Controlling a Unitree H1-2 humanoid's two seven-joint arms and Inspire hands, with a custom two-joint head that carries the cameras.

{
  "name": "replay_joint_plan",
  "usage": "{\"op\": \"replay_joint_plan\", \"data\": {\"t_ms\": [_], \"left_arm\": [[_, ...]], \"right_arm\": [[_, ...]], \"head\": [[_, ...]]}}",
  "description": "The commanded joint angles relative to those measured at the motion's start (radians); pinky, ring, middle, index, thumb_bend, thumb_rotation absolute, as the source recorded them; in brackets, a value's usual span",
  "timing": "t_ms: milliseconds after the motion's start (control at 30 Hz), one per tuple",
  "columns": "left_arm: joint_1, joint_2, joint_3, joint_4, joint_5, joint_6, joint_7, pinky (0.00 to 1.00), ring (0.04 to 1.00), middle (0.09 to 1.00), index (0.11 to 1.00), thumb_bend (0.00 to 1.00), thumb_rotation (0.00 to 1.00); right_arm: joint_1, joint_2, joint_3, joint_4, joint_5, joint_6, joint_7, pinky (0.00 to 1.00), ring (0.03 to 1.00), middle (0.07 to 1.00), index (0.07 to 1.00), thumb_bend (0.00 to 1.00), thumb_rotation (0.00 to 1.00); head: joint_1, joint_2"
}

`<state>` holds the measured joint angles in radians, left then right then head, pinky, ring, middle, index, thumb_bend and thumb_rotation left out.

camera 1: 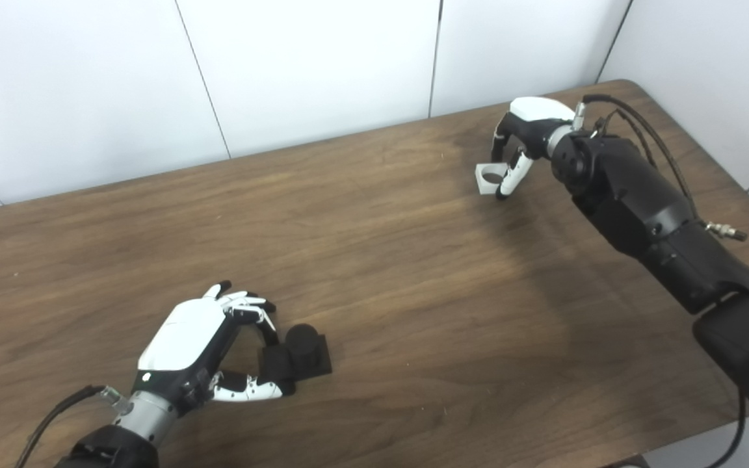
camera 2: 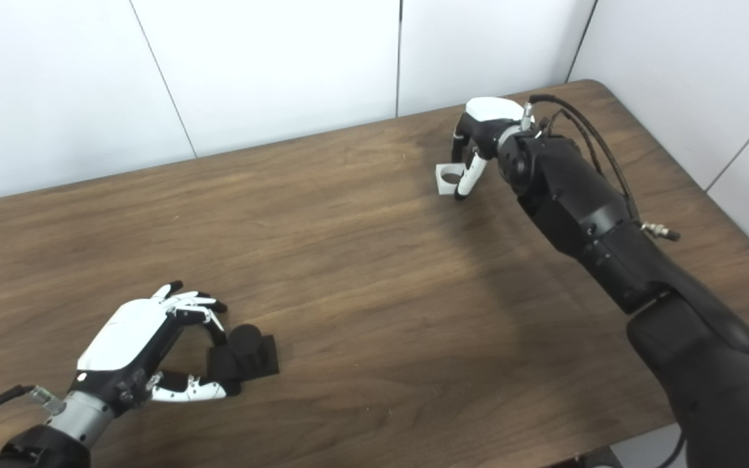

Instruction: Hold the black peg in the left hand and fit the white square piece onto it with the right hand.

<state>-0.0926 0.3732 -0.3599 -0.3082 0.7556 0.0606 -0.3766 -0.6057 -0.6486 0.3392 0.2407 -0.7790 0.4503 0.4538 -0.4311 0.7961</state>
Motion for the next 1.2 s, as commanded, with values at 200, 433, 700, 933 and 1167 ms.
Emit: {"op": "replay_joint_plan", "data": {"t_ms": [200, 433, 700, 933, 1167], "left_arm": [[0.011, 0.019, -0.020, 0.012, 0.011, -0.007, -0.033, 1.00, 0.864, 0.770, 0.486, 0.52, 0.05], [0.009, 0.007, -0.031, 0.016, 0.024, 0.009, -0.036, 1.00, 0.872, 0.776, 0.485, 0.52, 0.05], [0.008, -0.010, -0.045, 0.027, 0.048, 0.008, -0.026, 1.00, 0.868, 0.776, 0.486, 0.52, 0.05], [0.005, -0.028, -0.060, 0.020, 0.073, 0.046, -0.056, 1.00, 0.883, 0.788, 0.487, 0.52, 0.05], [0.002, -0.041, -0.070, 0.031, 0.078, 0.050, -0.042, 1.00, 0.885, 0.789, 0.488, 0.52, 0.05]], "right_arm": [[-0.022, -0.045, -0.026, -0.118, 0.014, -0.060, 0.016, 0.86, 0.918, 0.793, 0.485, 0.52, 0.13], [-0.021, -0.063, -0.017, -0.292, 0.002, -0.064, 0.110, 0.90, 0.921, 0.778, 0.483, 0.52, 0.13], [-0.014, -0.059, -0.008, -0.450, -0.011, -0.079, 0.210, 0.89, 0.902, 0.769, 0.483, 0.52, 0.13], [-0.013, -0.031, 0.000, -0.604, 0.013, -0.101, 0.296, 0.87, 0.896, 0.761, 0.484, 0.52, 0.13], [-0.022, 0.021, 0.011, -0.698, 0.021, -0.124, 0.351, 0.82, 0.876, 0.753, 0.483, 0.52, 0.13]], "head": [[0.035, 0.001], [0.087, 0.001], [0.152, 0.003], [0.181, 0.005], [0.211, 0.007]]}}
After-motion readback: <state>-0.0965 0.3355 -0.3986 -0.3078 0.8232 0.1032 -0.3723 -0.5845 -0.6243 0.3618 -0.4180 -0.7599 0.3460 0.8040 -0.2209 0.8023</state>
